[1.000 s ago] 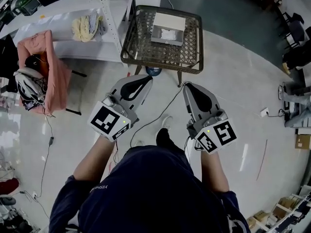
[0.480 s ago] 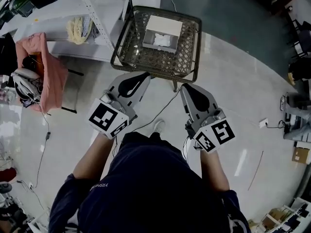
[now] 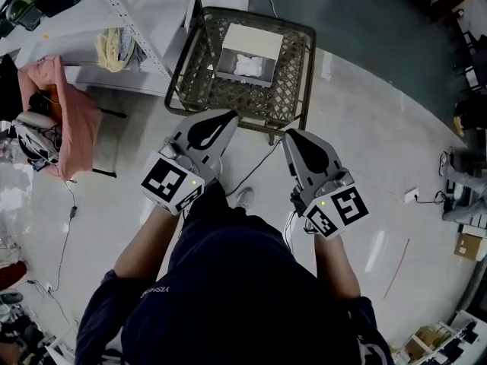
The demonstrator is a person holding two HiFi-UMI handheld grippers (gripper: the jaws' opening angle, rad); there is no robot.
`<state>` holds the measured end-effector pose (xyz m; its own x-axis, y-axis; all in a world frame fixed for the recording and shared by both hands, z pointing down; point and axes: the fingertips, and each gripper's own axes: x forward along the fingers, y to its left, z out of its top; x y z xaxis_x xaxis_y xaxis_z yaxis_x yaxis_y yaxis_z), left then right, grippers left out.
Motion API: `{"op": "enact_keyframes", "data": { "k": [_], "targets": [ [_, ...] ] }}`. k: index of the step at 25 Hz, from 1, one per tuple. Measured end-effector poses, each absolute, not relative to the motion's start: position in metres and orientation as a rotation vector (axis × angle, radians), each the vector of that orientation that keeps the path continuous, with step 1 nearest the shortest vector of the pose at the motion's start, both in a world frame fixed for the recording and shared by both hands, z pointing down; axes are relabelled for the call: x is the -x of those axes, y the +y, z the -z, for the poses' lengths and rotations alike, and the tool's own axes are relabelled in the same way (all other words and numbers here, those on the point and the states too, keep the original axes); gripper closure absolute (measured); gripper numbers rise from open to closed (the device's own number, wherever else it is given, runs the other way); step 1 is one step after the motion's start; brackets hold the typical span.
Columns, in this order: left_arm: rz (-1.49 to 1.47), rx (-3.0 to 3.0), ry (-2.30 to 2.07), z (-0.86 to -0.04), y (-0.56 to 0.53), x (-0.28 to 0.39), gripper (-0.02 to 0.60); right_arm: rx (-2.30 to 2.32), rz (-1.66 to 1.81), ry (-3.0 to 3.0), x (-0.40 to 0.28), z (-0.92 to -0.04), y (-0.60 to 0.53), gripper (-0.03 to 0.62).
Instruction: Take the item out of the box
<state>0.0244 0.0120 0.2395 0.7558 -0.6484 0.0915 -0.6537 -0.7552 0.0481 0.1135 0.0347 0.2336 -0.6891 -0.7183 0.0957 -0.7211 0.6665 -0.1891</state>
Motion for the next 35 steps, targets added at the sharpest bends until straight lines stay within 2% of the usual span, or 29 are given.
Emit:
{"op": "enact_keyframes", "data": {
  "k": [17, 35],
  "targets": [
    [-0.239, -2.83, -0.856, -0.332, -0.168, -0.008, 0.577, -1.351, -0.509, -2.698, -0.082, -0.306, -0.131, 0.571],
    [-0.726, -2.849, -0.575, -0.502, -0.302, -0.022, 0.568, -1.453, -0.777, -2.501, -0.085, -0.402, -0.221, 0.571]
  ]
}}
